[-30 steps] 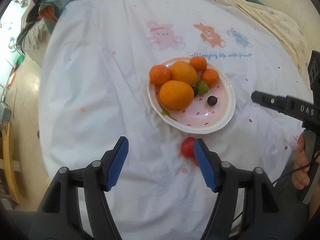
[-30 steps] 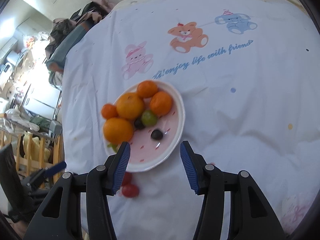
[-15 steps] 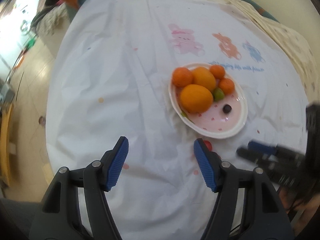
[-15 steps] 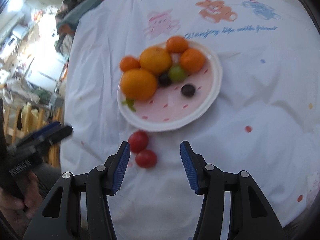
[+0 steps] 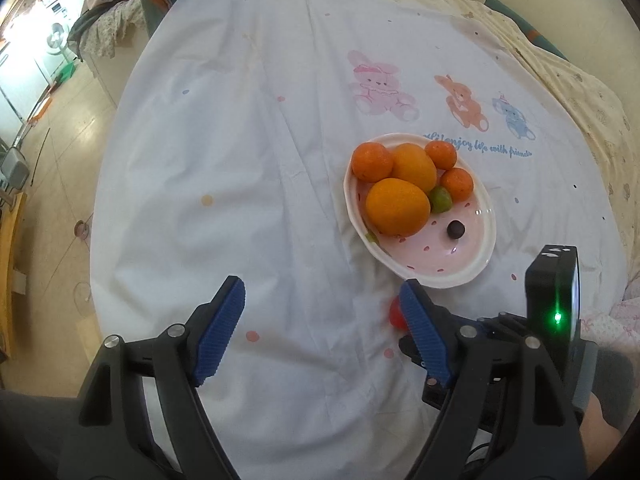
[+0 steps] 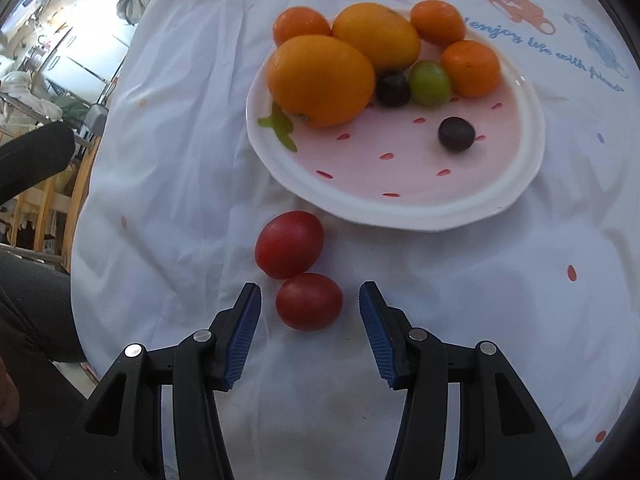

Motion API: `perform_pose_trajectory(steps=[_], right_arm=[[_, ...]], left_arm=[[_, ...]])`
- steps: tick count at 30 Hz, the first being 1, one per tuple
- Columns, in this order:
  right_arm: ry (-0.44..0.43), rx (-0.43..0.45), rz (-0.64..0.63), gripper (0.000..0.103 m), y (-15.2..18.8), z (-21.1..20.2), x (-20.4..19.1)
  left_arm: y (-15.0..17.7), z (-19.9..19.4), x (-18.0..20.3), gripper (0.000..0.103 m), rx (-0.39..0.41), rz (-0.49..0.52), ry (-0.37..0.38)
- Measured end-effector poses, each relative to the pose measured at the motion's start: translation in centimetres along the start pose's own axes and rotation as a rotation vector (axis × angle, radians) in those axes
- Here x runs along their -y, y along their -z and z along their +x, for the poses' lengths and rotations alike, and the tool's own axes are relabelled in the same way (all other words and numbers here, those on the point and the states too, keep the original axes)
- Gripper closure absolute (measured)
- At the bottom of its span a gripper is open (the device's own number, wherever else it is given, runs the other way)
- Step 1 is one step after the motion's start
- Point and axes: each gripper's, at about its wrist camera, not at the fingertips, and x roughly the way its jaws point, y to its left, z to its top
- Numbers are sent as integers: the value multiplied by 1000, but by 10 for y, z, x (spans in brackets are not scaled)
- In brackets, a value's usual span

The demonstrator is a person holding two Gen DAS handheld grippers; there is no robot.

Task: Organize fruits
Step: 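Grasp a red tomato with the right tool while the left tool grasps the other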

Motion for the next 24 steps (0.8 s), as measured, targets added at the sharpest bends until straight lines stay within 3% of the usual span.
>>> perform_pose_trajectory(steps=[4, 15, 18, 22, 24], right_arm=[[-11, -7, 8, 67, 0, 1, 3], [-77, 69, 188, 67, 8, -46, 36], [-97, 154, 212, 67, 8, -73, 44], [-179, 227, 345, 67, 20, -98, 77], [-172, 268, 365, 67, 21, -109, 84]], left_arm=[[0, 2, 0, 26, -10, -5, -9], [7, 19, 12, 26, -45, 46, -1], [10, 30, 27, 26, -70, 88, 9], [15, 42, 50, 27, -94, 141, 24], [18, 48, 64, 27, -104, 185, 31]])
